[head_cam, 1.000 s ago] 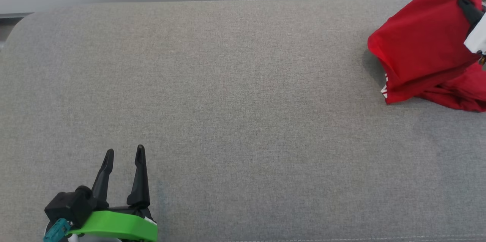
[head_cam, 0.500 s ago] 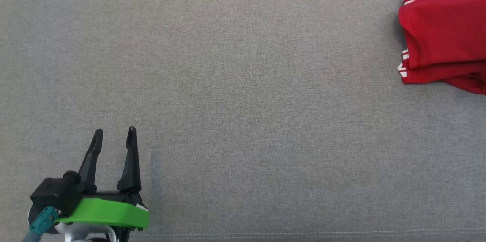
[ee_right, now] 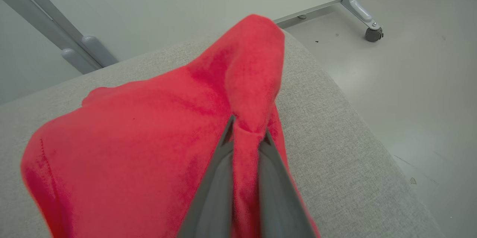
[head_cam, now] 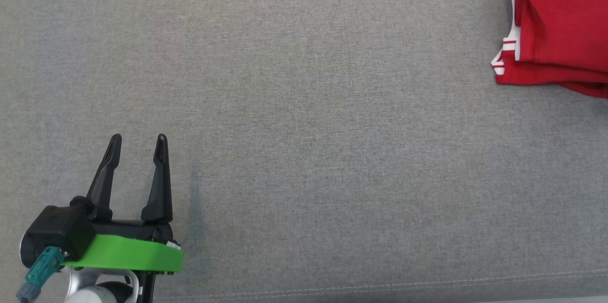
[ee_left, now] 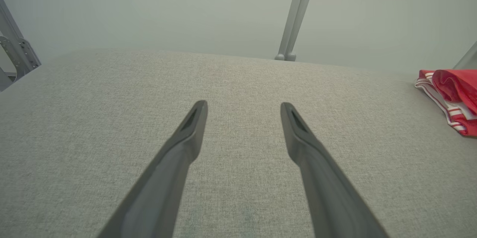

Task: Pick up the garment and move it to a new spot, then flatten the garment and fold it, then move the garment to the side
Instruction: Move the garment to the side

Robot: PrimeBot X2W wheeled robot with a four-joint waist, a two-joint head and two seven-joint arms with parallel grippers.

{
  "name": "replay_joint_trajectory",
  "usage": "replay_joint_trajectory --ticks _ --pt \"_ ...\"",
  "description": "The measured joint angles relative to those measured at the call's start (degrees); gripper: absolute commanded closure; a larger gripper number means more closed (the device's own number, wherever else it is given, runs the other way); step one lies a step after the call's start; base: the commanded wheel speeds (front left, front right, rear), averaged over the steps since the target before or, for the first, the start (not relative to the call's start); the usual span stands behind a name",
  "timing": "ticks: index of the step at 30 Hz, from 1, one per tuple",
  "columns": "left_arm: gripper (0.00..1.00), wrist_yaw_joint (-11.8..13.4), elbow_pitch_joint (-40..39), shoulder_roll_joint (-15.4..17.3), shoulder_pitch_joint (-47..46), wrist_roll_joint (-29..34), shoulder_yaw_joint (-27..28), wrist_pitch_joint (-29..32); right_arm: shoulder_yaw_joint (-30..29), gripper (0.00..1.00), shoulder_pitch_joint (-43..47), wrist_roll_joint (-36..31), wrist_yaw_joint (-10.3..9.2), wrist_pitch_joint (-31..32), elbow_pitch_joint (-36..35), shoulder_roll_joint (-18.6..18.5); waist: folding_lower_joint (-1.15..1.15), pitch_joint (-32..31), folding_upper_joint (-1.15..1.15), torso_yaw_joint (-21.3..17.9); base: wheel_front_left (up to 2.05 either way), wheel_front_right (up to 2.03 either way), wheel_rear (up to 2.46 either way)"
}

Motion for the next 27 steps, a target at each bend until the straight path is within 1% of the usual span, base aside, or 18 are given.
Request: replay_joint_trajectory --ticks 1,2,3,4,9,14,21,27 --pt "0.0 0.0 -0.2 0.08 0.0 0.21 0.03 0.33 0.13 0.94 0.06 -0.49 -0.27 -0.78 0.38 0.07 0.0 0.09 0.0 -0.23 0.0 0.0 0.0" --pt "0.0 0.0 -0.27 0.11 0.0 0.33 0.03 0.36 0.18 0.7 0.07 -0.93 -0.65 -1.63 0.8 0.1 0.0 0.17 0.0 -0.46 0.0 0.0 0.0" --pt "0.0 0.0 -0.37 0.12 0.0 0.34 0.04 0.46 0.11 0.57 0.07 -1.11 -0.85 -2.53 1.31 0.12 0.0 0.23 0.0 -0.67 0.0 0.0 0.0" --pt "0.0 0.0 -0.51 0.16 0.0 0.34 0.04 0.87 0.04 0.0 0.07 -1.36 -1.18 -3.32 1.78 0.13 0.0 0.28 0.0 -0.89 0.0 0.0 0.0" --pt "0.0 0.01 -0.68 0.41 0.0 0.68 0.04 1.48 0.98 0.0 0.31 -3.7 -1.23 -5.99 3.68 0.44 0.0 0.23 0.0 -1.9 0.0 0.0 0.0" --pt "0.0 0.01 -1.09 0.41 0.0 0.69 -0.04 2.19 1.04 0.0 1.92 -3.8 -1.59 -7.84 5.5 2.14 0.0 -0.26 0.0 -2.75 0.0 0.0 0.0" --pt "0.0 0.01 -1.55 0.13 -0.02 0.68 -0.46 2.37 1.56 0.0 1.99 -4.14 -1.54 -12.18 4.88 4.44 0.0 -1.41 0.0 -4.38 0.0 0.0 0.0" --pt "0.0 -0.05 -0.42 -0.82 -1.77 0.46 -1.76 2.04 3.46 0.0 -0.07 -6.67 0.48 -16.67 2.21 6.12 0.0 -3.38 0.0 -5.96 0.0 0.0 0.0"
